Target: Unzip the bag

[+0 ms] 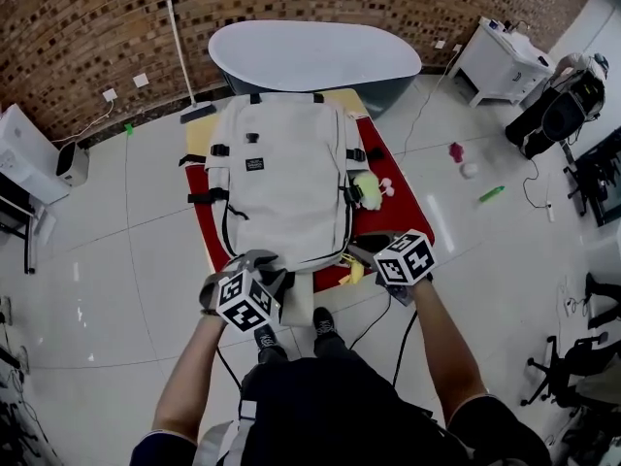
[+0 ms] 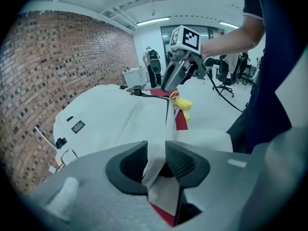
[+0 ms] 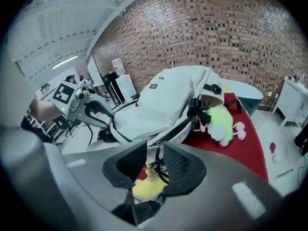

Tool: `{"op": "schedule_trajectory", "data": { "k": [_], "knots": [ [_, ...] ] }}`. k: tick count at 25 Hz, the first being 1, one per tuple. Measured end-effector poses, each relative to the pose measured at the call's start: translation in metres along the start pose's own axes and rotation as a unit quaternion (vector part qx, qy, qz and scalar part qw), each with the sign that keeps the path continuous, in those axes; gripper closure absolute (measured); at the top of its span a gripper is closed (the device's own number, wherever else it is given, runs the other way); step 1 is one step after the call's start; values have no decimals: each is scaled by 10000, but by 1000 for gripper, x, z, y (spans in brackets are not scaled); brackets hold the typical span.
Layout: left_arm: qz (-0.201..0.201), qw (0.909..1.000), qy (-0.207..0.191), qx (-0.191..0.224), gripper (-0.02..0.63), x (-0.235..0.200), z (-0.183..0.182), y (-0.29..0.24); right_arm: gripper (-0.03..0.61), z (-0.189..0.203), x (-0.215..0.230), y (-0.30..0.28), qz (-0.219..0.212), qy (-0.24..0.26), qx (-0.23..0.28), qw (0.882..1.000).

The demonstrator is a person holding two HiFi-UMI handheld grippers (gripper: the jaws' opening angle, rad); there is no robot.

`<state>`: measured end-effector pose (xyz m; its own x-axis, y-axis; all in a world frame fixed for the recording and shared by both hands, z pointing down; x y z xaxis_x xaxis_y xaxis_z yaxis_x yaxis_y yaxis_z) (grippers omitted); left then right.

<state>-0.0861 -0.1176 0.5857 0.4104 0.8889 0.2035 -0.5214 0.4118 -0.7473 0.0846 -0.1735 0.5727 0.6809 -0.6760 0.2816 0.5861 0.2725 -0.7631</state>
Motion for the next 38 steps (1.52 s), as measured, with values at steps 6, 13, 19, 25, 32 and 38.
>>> {"op": "schedule_trajectory", "data": {
  "k": [6, 13, 19, 25, 32, 38],
  "knots": [
    [203, 9995, -82, -221, 494, 7, 14, -13, 551, 28, 10, -32, 377, 157, -656, 9970],
    [349, 9994, 81, -38, 495, 9, 21, -18, 554, 22, 7, -21, 587, 656, -873, 9923],
    [431, 9990, 63, 54, 495, 10, 19, -18, 507, 34, 18, -37, 849, 490, -958, 9906],
    [534, 9984, 95, 146, 496, 10, 20, -20, 560, 30, 5, -26, 827, 336, -976, 9912],
    [668, 9972, 177, 289, 499, 14, 25, -21, 557, 23, -19, -15, 861, 495, -1282, 9868],
    [683, 9967, 209, 395, 503, 16, 26, -23, 557, 30, -40, -10, 911, 533, -1473, 9834]
  ]
}}
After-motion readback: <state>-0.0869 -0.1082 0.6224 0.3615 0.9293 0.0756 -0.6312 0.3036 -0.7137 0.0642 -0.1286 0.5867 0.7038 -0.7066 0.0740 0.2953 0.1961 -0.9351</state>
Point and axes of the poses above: the fingertips, and each gripper's own axes: y backward along the fingers, x to its right, z out of its underside, the point moved 2 cm from there along y, backward along the fingers, and after that the axes turned 5 degrees about -y, right-handed, at the moved point
